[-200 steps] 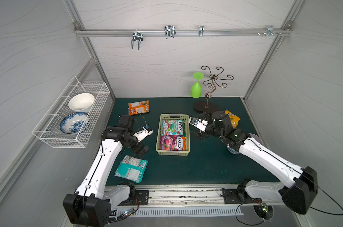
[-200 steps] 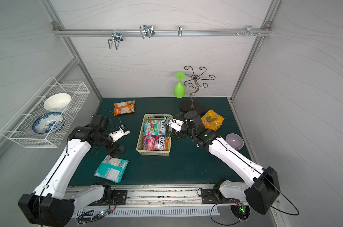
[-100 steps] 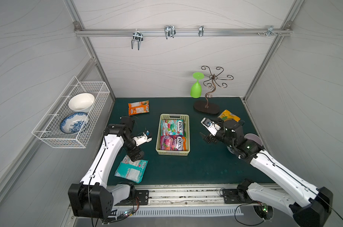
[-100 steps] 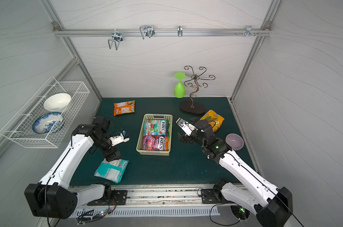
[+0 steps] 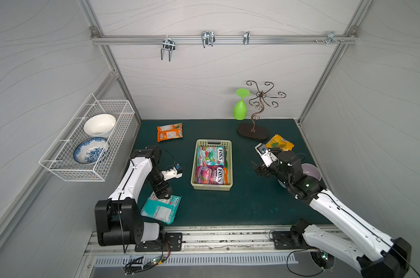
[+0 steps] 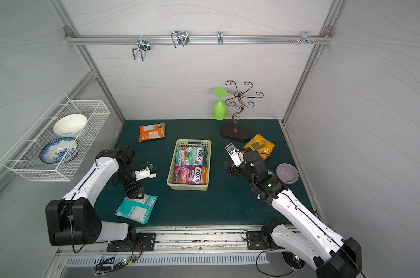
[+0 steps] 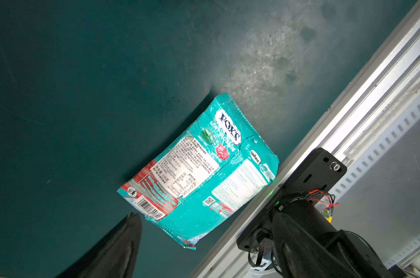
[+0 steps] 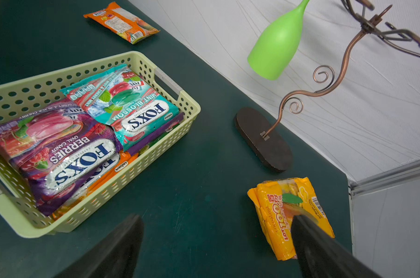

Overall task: Put the candies in the basket
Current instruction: Pick up the candy at the center of the board.

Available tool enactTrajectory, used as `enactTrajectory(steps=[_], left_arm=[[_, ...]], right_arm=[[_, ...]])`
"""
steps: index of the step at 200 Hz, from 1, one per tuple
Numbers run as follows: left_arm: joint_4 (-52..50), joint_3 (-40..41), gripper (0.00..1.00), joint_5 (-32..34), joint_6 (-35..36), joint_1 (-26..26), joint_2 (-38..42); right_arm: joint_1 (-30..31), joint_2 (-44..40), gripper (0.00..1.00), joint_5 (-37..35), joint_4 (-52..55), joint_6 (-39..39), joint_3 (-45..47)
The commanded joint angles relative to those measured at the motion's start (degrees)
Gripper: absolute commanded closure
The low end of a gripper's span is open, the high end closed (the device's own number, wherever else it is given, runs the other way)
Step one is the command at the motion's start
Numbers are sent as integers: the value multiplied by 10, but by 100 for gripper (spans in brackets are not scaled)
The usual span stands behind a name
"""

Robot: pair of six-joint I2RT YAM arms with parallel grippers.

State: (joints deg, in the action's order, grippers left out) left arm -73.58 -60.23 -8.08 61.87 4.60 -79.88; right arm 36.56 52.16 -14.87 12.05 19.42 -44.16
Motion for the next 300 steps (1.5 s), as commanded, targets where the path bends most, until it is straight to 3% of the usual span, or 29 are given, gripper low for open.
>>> enactTrajectory(steps=[1, 117, 157, 209, 255, 300], left_arm=[[13, 3, 12, 5, 22, 8, -27], [105, 40, 18, 38, 20, 24, -141], [131, 70, 26, 45, 24, 25, -158], [158, 85, 57, 39, 27, 33, -154], [137, 61, 100, 12, 27, 34, -110], [106, 24, 100, -21, 15, 35, -73]], right_arm=[[-3, -8, 1, -18, -18, -6, 3], [0, -22, 1, -12, -41, 18, 21], [3, -20, 1, -12, -43, 21, 23], [7, -21, 1, -18, -42, 25, 24], [6, -18, 1, -19, -44, 26, 24], [6, -20, 1, -27, -46, 29, 27]])
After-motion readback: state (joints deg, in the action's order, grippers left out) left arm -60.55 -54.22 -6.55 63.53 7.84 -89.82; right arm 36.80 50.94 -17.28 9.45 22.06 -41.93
